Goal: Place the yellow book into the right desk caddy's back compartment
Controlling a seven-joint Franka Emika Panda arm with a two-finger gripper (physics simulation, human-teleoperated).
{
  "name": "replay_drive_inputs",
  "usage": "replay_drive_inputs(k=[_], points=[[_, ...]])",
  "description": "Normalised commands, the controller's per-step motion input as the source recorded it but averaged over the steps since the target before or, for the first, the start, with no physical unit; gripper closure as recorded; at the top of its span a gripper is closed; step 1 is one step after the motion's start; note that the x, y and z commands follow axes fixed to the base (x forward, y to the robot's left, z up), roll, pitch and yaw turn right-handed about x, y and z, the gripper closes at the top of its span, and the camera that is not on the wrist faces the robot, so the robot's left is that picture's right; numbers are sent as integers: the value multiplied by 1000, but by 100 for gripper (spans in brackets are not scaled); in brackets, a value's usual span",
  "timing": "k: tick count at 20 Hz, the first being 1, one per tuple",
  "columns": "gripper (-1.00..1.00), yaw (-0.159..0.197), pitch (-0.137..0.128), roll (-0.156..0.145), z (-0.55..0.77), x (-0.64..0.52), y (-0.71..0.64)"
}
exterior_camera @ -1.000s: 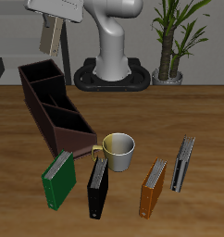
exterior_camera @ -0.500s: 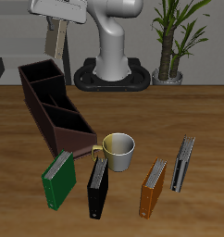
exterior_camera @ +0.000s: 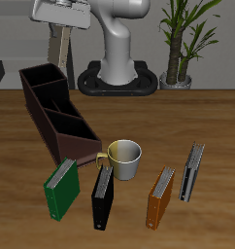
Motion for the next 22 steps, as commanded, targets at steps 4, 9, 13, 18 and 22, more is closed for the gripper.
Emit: replay_drive_inputs(k=[4,9,13,18,22], points=[[100,-44,47,-8,-195,88,17],[100,-43,25,-22,-131,103,-68],[100,-22,32,-12,-140,44,-66],[100,-31,39,-16,-145,57,-32],[100,-6,30,8,-109,82,22]])
